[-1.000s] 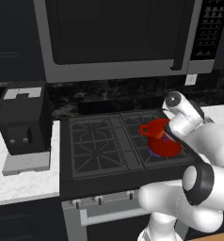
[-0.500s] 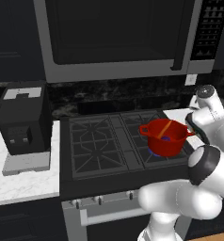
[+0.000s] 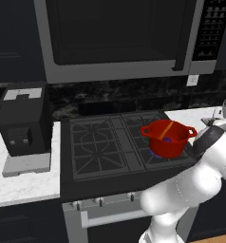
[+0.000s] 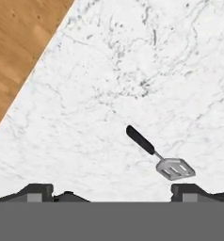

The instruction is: Put the eggplant and carrot in the pot. Retrieve the spatula and lightly stir the vegetables in the pot.

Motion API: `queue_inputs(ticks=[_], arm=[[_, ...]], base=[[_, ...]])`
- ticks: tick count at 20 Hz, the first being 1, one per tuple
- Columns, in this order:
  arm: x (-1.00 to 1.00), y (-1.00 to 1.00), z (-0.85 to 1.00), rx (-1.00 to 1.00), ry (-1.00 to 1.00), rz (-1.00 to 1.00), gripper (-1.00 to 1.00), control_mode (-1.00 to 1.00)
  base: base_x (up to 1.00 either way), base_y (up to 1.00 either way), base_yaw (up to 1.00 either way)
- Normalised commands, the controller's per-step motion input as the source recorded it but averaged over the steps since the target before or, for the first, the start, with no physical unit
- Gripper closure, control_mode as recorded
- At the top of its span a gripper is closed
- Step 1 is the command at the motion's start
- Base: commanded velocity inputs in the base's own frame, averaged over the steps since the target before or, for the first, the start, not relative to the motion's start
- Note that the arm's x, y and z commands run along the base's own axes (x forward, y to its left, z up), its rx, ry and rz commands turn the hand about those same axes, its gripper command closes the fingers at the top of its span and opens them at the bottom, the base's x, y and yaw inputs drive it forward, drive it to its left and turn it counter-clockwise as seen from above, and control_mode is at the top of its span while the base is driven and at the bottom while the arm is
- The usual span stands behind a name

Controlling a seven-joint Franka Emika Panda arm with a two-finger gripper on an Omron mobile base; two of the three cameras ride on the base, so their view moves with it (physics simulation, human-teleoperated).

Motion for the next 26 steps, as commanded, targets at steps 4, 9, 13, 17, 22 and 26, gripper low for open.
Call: queue_inputs(ticks=[4,9,13,17,22,26], arm=[[0.36,-0.84,-0.38,0.14,0.15,0.18,-1.0,-1.0],[0.42,-0.49,-0.16,0.16,0.08,0.45,-1.0,-1.0],[0.15,-0.54,0.0,0.08,0.01,0.31,-1.0,-1.0],[0.0,-0.51,0.01,0.02,0.01,0.11,-1.0,-1.0],[0.1,-0.28,0.02,0.0,0.14,0.0,-1.0,-1.0],[0.09,-0.36,0.03,0.06,0.18,0.0,-1.0,-1.0]], base=[[0.0,0.0,0.0],[0.0,0.0,0.0],[0.0,0.0,0.0],[0.0,0.0,0.0],[0.0,0.0,0.0],[0.0,0.0,0.0]])
